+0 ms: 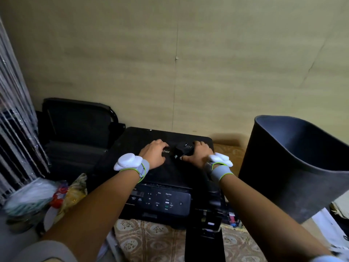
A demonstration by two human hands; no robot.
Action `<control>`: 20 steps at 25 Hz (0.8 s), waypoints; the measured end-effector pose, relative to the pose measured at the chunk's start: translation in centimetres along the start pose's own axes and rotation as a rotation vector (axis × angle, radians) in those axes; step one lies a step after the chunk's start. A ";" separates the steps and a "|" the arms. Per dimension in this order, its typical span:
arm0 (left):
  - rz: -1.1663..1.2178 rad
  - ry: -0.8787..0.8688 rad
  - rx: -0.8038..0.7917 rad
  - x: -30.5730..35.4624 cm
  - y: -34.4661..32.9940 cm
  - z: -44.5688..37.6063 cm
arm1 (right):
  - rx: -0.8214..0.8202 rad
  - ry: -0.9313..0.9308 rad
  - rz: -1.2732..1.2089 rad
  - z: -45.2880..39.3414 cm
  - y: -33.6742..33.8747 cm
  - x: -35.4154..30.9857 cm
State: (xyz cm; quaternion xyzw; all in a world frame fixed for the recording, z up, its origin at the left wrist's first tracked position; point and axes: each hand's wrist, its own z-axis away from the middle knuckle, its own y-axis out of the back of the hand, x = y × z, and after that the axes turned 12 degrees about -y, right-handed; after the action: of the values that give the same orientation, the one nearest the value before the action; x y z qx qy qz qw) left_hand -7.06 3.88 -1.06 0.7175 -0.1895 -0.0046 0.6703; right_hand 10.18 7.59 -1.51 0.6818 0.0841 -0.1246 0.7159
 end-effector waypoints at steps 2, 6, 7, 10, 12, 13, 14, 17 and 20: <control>0.003 0.005 -0.010 -0.4 0.1 -0.2 | -0.002 0.008 0.040 -0.6 -0.5 -0.9; 0.014 0.010 -0.056 -0.9 0.0 0.0 | 0.013 -0.010 0.109 -1.4 -1.1 -1.8; 0.013 0.008 -0.065 -1.1 0.0 0.1 | 0.012 -0.018 0.117 -1.4 -1.2 -1.9; -0.006 0.006 -0.089 -1.5 0.0 0.3 | 0.007 -0.041 0.099 -1.3 -1.2 -2.0; -0.013 -0.001 -0.101 -1.5 0.0 0.4 | 0.006 -0.048 0.077 -1.0 -1.1 -2.0; -0.013 -0.006 -0.105 -1.4 0.0 0.3 | 0.003 -0.050 0.070 -0.8 -1.0 -1.8; -0.016 -0.013 -0.108 -1.3 -0.1 0.3 | -0.003 -0.050 0.067 -0.6 -0.9 -1.6; -0.028 -0.042 -0.131 -0.3 -0.1 0.1 | -0.025 -0.041 0.051 0.2 -0.6 -1.0; -0.004 -0.053 -0.155 0.7 -0.2 0.2 | -0.058 -0.016 -0.102 1.1 -0.4 -0.5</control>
State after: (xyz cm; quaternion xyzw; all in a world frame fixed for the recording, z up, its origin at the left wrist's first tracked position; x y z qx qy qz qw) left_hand -6.41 3.46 -1.06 0.6635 -0.2048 -0.0395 0.7185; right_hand 9.52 6.47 -1.63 0.6546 0.1167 -0.1638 0.7287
